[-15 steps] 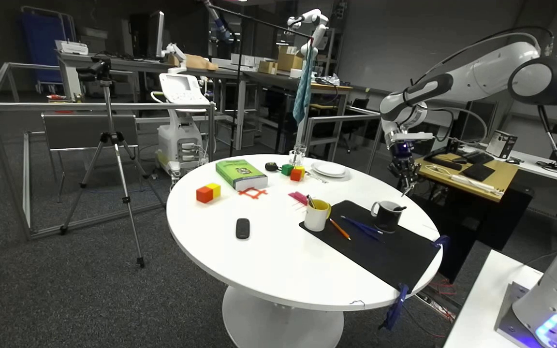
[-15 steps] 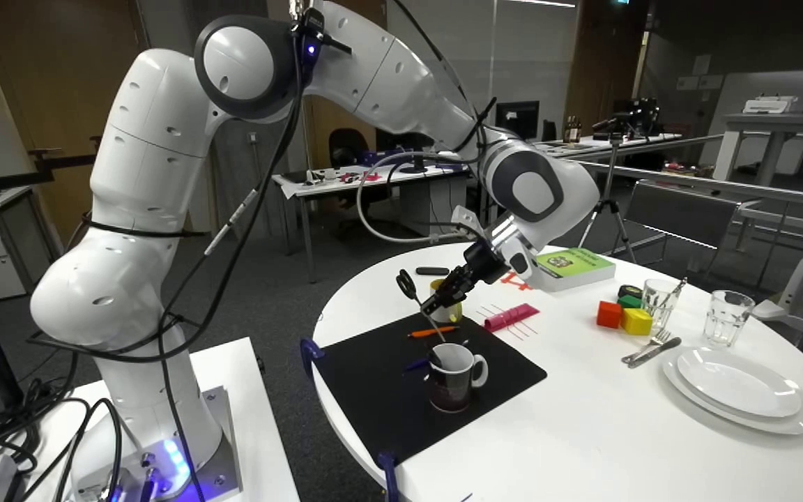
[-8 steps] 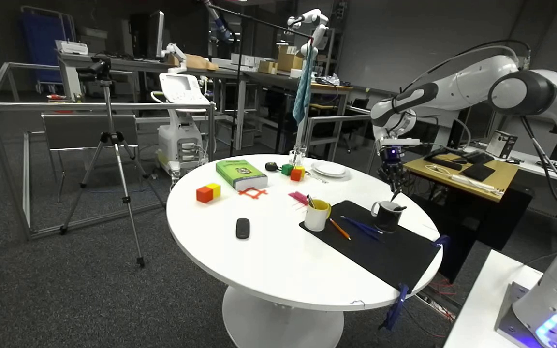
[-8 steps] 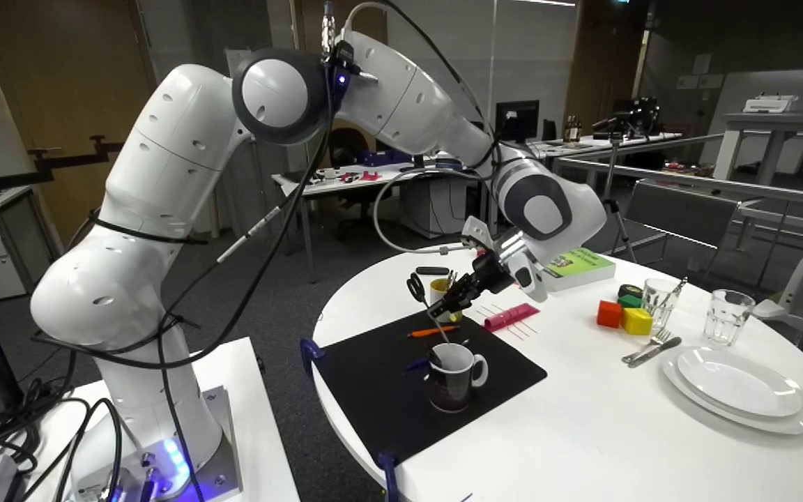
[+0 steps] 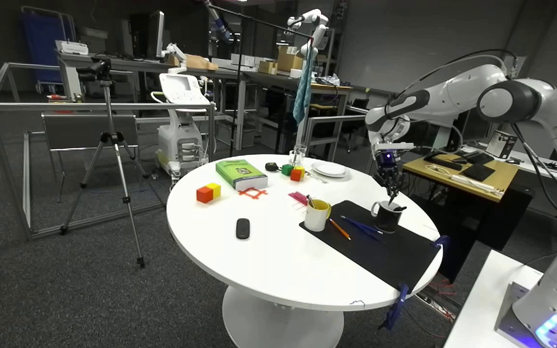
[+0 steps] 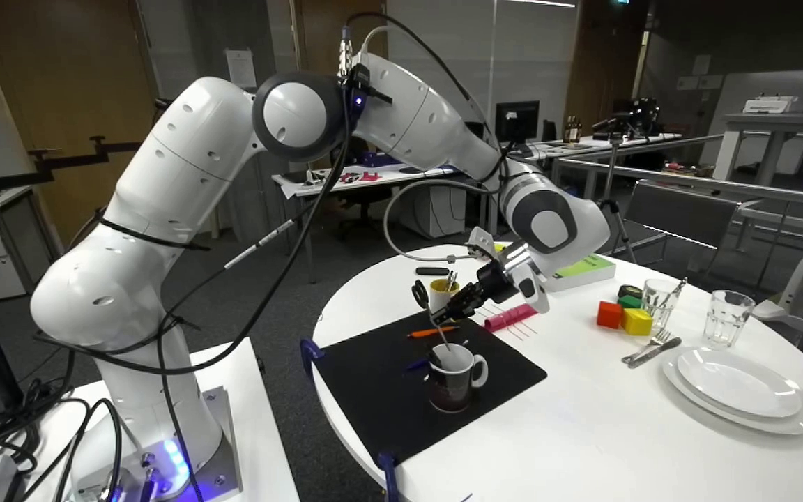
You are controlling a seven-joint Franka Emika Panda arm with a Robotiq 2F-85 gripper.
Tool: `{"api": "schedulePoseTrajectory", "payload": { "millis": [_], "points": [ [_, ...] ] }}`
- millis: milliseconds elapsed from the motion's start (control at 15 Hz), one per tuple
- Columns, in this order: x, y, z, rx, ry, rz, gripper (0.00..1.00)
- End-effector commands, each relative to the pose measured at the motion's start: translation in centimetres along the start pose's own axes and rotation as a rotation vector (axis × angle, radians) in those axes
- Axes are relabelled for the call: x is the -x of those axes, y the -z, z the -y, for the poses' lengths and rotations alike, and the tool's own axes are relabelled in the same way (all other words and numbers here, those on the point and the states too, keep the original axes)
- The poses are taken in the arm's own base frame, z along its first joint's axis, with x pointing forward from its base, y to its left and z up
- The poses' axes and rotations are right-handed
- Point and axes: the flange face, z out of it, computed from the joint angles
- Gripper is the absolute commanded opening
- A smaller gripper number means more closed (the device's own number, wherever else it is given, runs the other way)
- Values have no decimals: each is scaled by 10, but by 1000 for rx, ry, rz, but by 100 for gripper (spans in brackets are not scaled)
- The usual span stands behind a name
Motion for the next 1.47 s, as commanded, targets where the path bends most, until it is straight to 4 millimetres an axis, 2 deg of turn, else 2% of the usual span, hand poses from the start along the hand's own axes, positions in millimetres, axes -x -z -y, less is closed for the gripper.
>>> {"api": "schedulePoseTrajectory", "payload": {
  "millis": [0,333,733,1400],
  "points": [
    [0,13,-8,39,-13,48,3],
    [-1,20,-22,95,-19,103,3],
    [-12,27,-31,145,5,106,3],
    [-33,18,-24,129,114,92,3]
  ]
}}
